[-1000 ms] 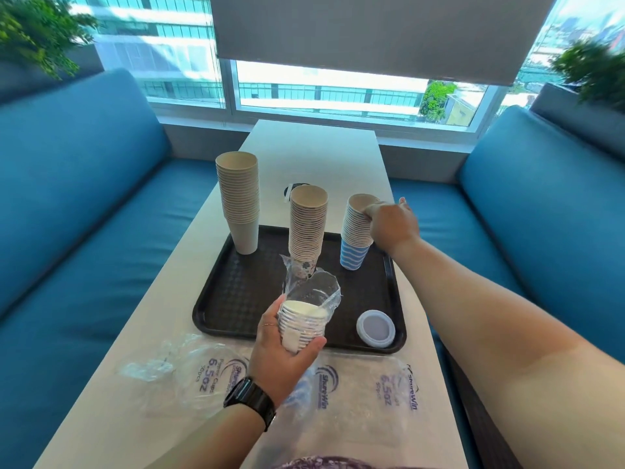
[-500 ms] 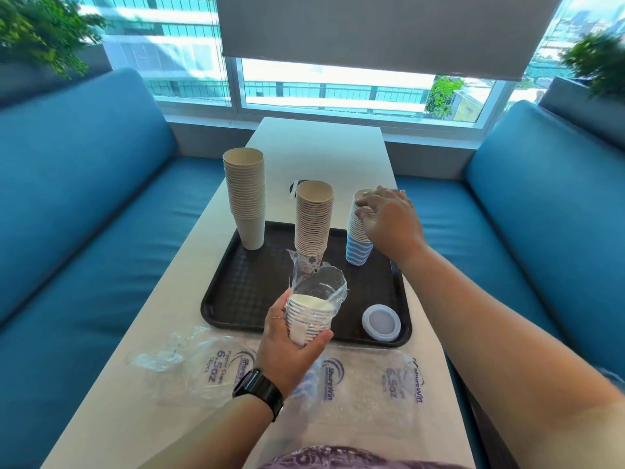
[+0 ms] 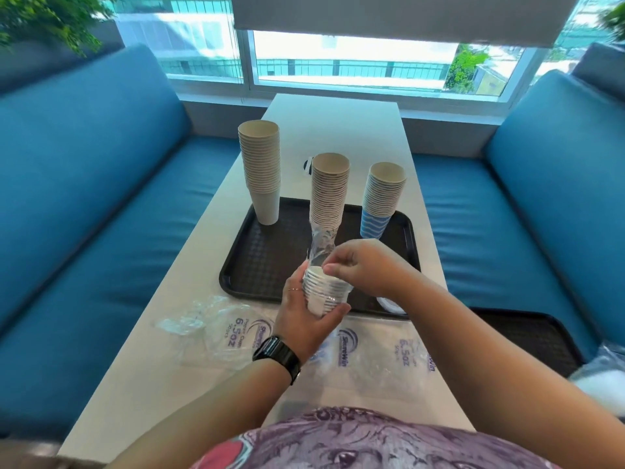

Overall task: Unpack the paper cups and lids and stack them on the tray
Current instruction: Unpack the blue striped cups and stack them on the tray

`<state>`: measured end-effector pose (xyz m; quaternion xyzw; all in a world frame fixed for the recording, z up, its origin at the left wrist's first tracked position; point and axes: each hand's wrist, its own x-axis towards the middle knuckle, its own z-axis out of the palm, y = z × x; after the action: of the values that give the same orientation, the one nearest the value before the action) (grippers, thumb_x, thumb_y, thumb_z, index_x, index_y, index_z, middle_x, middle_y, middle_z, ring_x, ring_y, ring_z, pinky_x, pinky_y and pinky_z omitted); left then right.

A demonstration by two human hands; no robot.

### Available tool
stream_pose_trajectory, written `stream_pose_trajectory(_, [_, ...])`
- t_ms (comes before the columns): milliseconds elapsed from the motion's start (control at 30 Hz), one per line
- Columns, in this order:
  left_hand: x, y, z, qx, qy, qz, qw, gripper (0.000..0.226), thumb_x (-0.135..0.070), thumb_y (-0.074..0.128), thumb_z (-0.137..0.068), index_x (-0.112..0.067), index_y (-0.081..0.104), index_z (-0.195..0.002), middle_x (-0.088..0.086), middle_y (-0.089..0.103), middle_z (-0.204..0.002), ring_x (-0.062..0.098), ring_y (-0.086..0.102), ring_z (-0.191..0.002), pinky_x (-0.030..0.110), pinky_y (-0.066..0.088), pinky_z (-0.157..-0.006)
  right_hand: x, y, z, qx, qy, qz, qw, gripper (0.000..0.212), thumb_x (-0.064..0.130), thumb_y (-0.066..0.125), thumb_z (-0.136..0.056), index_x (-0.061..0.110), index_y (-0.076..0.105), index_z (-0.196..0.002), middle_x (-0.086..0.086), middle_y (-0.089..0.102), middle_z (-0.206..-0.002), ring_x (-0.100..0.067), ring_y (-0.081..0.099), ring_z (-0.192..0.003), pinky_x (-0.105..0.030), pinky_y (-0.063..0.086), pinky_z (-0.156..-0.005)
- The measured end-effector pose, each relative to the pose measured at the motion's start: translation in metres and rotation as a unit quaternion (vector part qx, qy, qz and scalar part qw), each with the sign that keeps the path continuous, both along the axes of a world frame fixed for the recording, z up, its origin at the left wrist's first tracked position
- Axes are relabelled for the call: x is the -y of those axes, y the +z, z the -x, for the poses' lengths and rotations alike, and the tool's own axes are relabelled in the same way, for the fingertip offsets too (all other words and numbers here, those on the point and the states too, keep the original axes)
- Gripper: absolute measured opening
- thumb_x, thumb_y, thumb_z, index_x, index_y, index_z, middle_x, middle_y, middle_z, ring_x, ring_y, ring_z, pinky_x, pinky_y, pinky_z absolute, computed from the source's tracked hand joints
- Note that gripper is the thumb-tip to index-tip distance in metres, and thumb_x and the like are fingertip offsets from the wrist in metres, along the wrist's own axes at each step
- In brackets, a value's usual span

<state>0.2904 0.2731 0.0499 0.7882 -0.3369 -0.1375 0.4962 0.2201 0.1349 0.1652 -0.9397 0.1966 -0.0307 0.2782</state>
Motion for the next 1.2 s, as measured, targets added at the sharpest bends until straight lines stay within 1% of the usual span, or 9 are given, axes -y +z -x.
stream_pose_trajectory(200, [-0.005, -0.004, 0.000, 0.000, -0.026, -0.025, 0.999, 0.105, -0.041, 0.084, -0.072, -0.025, 0.019, -0.153, 0.001, 0.034, -0.149, 0.008, 0.047, -0.120, 0.021, 0.040, -0.092, -0.009, -0.005, 0.005, -0.047, 0.001, -0.037, 0.998, 0.022, 0.033, 0.072, -0.085, 0.021, 0.074, -0.103, 0.007, 0.070, -0.093, -0.009, 0.063, -0.086, -0.032, 0.053, -0.082])
stream_pose_trajectory(333, [-0.014, -0.015, 0.002, -0.017, -0.053, -0.051, 0.997, 0.111, -0.045, 0.084, -0.069, -0.037, 0.010, -0.151, -0.001, 0.038, -0.148, 0.009, 0.053, -0.118, 0.027, 0.048, -0.096, -0.011, -0.012, 0.005, -0.099, 0.010, -0.009, 0.995, 0.023, 0.033, 0.074, -0.081, 0.022, 0.068, -0.099, 0.008, 0.066, -0.087, -0.010, 0.060, -0.081, -0.031, 0.049, -0.076])
stream_pose_trajectory(400, [-0.016, -0.017, 0.001, -0.020, -0.061, -0.059, 0.996, 0.112, -0.050, 0.081, -0.068, -0.044, 0.005, -0.149, -0.001, 0.040, -0.148, 0.011, 0.056, -0.118, 0.032, 0.051, -0.098, -0.011, -0.016, 0.006, -0.086, 0.000, -0.028, 0.996, 0.020, 0.031, 0.075, -0.080, 0.020, 0.069, -0.096, 0.006, 0.068, -0.086, -0.013, 0.061, -0.080, -0.034, 0.050, -0.076])
stream_pose_trajectory(533, [-0.015, -0.014, 0.000, -0.018, -0.068, -0.057, 0.996, 0.113, -0.047, 0.083, -0.070, -0.046, 0.001, -0.148, 0.001, 0.041, -0.150, 0.014, 0.053, -0.126, 0.030, 0.046, -0.102, -0.012, -0.017, 0.008, -0.049, -0.007, -0.074, 0.996, 0.013, 0.026, 0.074, -0.081, 0.020, 0.068, -0.090, 0.005, 0.068, -0.083, -0.014, 0.063, -0.078, -0.033, 0.051, -0.074])
stream_pose_trajectory(700, [-0.010, -0.010, -0.003, -0.025, -0.069, -0.045, 0.996, 0.118, -0.070, 0.071, -0.060, -0.043, -0.001, -0.149, 0.000, 0.036, -0.153, 0.013, 0.050, -0.130, 0.034, 0.045, -0.106, -0.002, -0.005, 0.009, 0.028, -0.034, -0.125, 0.991, 0.010, 0.022, 0.075, -0.081, 0.022, 0.066, -0.083, 0.006, 0.064, -0.075, -0.008, 0.058, -0.068, -0.030, 0.050, -0.068])
stream_pose_trajectory(867, [-0.003, 0.004, -0.007, -0.022, -0.060, -0.036, 0.997, 0.115, -0.051, 0.082, -0.071, -0.038, 0.002, -0.153, -0.005, 0.041, -0.149, 0.004, 0.049, -0.120, 0.020, 0.041, -0.093, 0.001, 0.009, 0.008, 0.023, -0.015, -0.116, 0.993, 0.014, 0.025, 0.075, -0.082, 0.029, 0.062, -0.085, 0.009, 0.064, -0.080, -0.005, 0.059, -0.072, -0.025, 0.049, -0.067])
stream_pose_trajectory(1033, [0.002, 0.019, -0.013, -0.023, -0.059, -0.029, 0.998, 0.118, -0.044, 0.082, -0.073, -0.034, -0.003, -0.154, 0.000, 0.041, -0.147, 0.008, 0.049, -0.118, 0.023, 0.042, -0.093, -0.008, 0.011, 0.009, -0.012, -0.001, -0.075, 0.997, 0.043, 0.028, 0.079, -0.075, 0.030, 0.052, -0.108, 0.009, 0.060, -0.094, -0.009, 0.061, -0.085, -0.029, 0.056, -0.075])
stream_pose_trajectory(1100, [0.002, 0.022, -0.013, -0.027, -0.058, -0.028, 0.998, 0.119, -0.043, 0.083, -0.073, -0.035, -0.004, -0.154, 0.000, 0.042, -0.146, 0.010, 0.051, -0.119, 0.027, 0.045, -0.096, -0.009, 0.010, 0.008, -0.009, -0.001, -0.064, 0.998, 0.044, 0.028, 0.079, -0.074, 0.029, 0.051, -0.108, 0.007, 0.061, -0.095, -0.012, 0.061, -0.086, -0.032, 0.056, -0.075])
stream_pose_trajectory(1200, [0.003, 0.025, -0.012, -0.019, -0.069, -0.042, 0.997, 0.118, -0.044, 0.082, -0.074, -0.037, -0.006, -0.152, 0.002, 0.042, -0.147, 0.015, 0.053, -0.122, 0.031, 0.048, -0.099, -0.008, 0.009, 0.008, 0.008, -0.013, -0.088, 0.996, 0.040, 0.026, 0.079, -0.073, 0.030, 0.050, -0.100, 0.008, 0.060, -0.089, -0.008, 0.060, -0.080, -0.022, 0.048, -0.064])
